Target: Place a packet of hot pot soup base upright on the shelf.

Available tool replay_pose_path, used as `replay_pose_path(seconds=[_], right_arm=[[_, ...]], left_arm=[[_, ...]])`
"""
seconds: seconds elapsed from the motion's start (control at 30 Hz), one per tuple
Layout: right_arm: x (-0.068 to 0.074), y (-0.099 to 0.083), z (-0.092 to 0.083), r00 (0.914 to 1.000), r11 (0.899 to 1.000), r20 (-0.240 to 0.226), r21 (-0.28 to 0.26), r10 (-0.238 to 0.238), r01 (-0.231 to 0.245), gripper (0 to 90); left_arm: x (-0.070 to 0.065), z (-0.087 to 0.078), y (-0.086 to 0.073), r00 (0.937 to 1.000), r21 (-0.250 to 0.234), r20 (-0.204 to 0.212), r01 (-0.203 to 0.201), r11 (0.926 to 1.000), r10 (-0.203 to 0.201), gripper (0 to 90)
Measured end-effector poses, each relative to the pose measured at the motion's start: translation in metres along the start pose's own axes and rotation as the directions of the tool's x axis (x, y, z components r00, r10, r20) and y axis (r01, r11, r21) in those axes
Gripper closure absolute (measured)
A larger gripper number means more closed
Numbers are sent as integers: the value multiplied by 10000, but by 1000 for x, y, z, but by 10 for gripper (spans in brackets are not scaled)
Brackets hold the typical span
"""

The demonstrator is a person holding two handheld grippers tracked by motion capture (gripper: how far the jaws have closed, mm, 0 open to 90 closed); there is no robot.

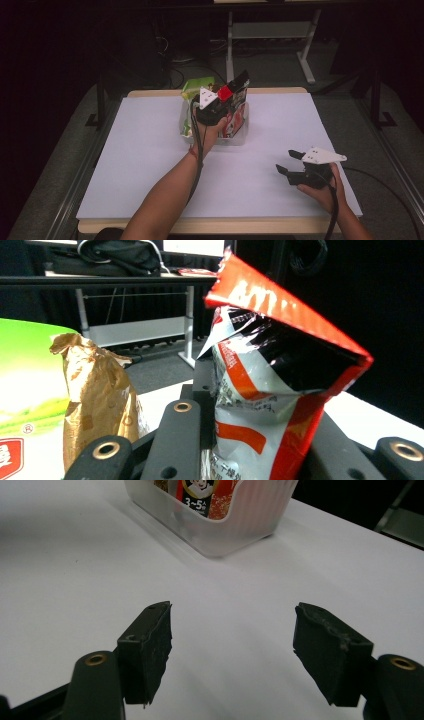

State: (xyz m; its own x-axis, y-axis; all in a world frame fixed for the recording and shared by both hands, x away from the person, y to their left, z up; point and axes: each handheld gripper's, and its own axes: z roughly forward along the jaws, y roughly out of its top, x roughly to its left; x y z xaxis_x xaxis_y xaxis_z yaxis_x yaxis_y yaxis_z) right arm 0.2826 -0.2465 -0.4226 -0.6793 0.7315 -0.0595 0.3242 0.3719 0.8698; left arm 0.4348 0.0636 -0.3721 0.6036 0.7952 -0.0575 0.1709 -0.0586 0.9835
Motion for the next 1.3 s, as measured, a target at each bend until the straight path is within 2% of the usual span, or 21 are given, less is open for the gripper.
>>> replay_pose_path(seconds=[0.17,0.27,0.4,0.63,0.83,0.97,1.03,1.13,1.3], right_arm=[[-1,-1,1,10000,10000,13,84,-29,28,312],[-1,-1,1,10000,9999,20,108,6,-6,313],[0,-2,2,10000,9999,10,172,-13,13,314],[0,-3,4,10000,9997,43,226,28,-29,312],[0,-3,4,10000,9997,60,217,65,-66,308],[-2,-4,5,9997,9997,143,192,180,-182,302],[-2,-4,6,9997,9996,154,218,173,-176,303],[-1,-4,6,9997,9996,183,229,157,-161,301],[-1,-5,8,9995,9994,243,289,195,-202,295]], left_arm=[[1,-2,0,9995,147,118,-292,9995,291,735],[3,-2,-2,9993,223,214,-304,9993,299,727],[7,-2,-4,9987,218,501,-57,9997,46,700],[9,-3,-8,9971,310,724,-245,9992,222,683],[8,-2,-7,9955,508,722,-649,9966,611,683],[8,0,-8,9929,732,703,-1015,9921,964,675],[8,0,-9,9925,802,723,-1043,9913,986,667],[10,0,-10,9926,787,938,-844,9933,769,659],[12,-1,-9,9883,1003,1111,-1159,9882,1047,648]])
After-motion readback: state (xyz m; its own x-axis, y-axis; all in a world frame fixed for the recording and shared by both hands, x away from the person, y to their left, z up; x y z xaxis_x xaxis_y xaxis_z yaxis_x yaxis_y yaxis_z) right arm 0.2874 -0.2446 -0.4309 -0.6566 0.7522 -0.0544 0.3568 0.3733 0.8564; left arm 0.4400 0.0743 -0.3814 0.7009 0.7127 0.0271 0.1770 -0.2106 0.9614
